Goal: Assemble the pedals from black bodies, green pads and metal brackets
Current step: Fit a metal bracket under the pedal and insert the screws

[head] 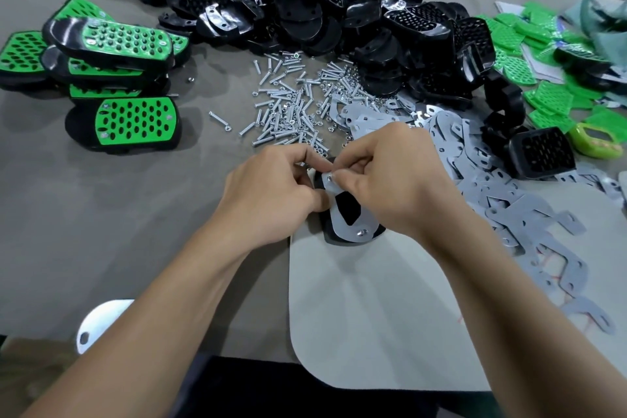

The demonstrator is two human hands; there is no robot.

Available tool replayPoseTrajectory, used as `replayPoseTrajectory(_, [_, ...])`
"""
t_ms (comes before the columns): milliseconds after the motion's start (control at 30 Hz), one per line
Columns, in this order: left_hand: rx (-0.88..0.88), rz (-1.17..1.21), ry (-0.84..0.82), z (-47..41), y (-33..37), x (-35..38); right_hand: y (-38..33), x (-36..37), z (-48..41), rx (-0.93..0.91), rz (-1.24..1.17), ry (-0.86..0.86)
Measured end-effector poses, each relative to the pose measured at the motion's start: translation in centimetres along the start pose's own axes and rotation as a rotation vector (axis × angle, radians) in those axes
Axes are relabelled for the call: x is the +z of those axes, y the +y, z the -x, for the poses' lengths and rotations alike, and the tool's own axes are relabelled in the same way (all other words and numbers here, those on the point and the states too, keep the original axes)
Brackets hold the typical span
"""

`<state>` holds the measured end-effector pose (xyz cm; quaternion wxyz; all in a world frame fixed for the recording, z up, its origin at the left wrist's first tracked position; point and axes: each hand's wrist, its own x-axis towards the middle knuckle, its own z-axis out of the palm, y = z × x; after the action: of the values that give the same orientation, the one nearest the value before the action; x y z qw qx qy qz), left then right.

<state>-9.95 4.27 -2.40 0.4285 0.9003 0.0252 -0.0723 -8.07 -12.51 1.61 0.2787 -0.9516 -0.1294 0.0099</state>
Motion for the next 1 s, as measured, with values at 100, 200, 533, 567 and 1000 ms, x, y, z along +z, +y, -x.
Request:
replayPoseTrajectory(100, [0.0,0.009,0.0,0.0,-0.2,0.1,0.1,0.1,0.0,0.015,-0.005,-0.001])
replayPoseTrajectory(200, [0.007,0.005,0.011,0.0,-0.1,0.1,-0.2,0.1,0.0,0.006,-0.004,-0.006])
replayPoseTrajectory(533, [0.021,0.006,0.022,0.2,-0.1,0.1,-0.6,0.4,0.9,-0.11,0.136,-0.047])
replayPoseTrajectory(567, [0.021,0.009,0.022,0.2,-0.1,0.1,-0.6,0.5,1.0,-0.129,0.181,-0.044])
replayPoseTrajectory(1000, [0.025,0.019,0.004,0.2,-0.3,0.1,-1.0,-0.2,1.7,-0.178,0.132,0.061])
